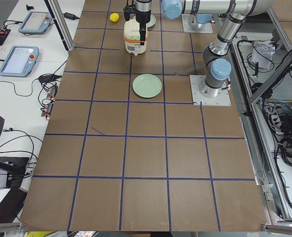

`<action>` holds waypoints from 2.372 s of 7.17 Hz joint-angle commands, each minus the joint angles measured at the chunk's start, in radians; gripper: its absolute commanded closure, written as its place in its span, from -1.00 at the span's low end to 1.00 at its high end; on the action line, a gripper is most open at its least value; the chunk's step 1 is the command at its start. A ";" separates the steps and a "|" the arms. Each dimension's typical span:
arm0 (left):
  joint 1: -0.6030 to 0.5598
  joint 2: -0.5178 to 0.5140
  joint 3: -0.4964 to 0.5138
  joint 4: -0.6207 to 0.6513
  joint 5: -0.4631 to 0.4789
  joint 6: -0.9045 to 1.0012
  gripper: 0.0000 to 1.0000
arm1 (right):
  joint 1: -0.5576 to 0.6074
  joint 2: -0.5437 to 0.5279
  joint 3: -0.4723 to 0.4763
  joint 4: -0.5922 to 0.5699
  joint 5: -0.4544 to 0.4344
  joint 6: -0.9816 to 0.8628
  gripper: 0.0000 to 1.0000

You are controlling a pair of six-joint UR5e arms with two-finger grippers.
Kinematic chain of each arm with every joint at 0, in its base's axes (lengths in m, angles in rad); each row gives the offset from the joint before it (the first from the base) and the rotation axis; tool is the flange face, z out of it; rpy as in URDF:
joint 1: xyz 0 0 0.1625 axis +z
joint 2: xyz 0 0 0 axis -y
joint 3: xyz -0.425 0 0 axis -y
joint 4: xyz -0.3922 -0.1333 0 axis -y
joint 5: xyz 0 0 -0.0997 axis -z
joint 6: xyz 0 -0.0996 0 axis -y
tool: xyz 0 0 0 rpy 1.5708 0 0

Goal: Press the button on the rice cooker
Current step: 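Move the right gripper over the rice cooker toward its lid button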

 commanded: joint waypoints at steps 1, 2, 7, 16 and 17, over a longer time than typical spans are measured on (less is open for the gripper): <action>0.000 0.000 0.000 0.001 0.000 0.000 -1.00 | 0.000 0.000 -0.001 0.002 -0.001 0.000 -0.99; 0.000 0.000 0.000 0.001 0.000 0.000 -1.00 | 0.000 0.000 -0.001 0.002 -0.001 0.000 -0.99; 0.000 0.000 0.000 0.001 0.000 0.000 -1.00 | 0.000 0.002 0.000 0.006 0.004 0.007 0.64; 0.000 0.000 0.000 0.001 0.000 0.000 -1.00 | 0.046 0.094 0.146 -0.165 0.425 -0.019 0.91; 0.000 0.002 0.000 0.001 0.000 0.000 -1.00 | 0.049 0.097 0.167 -0.187 0.448 -0.019 0.91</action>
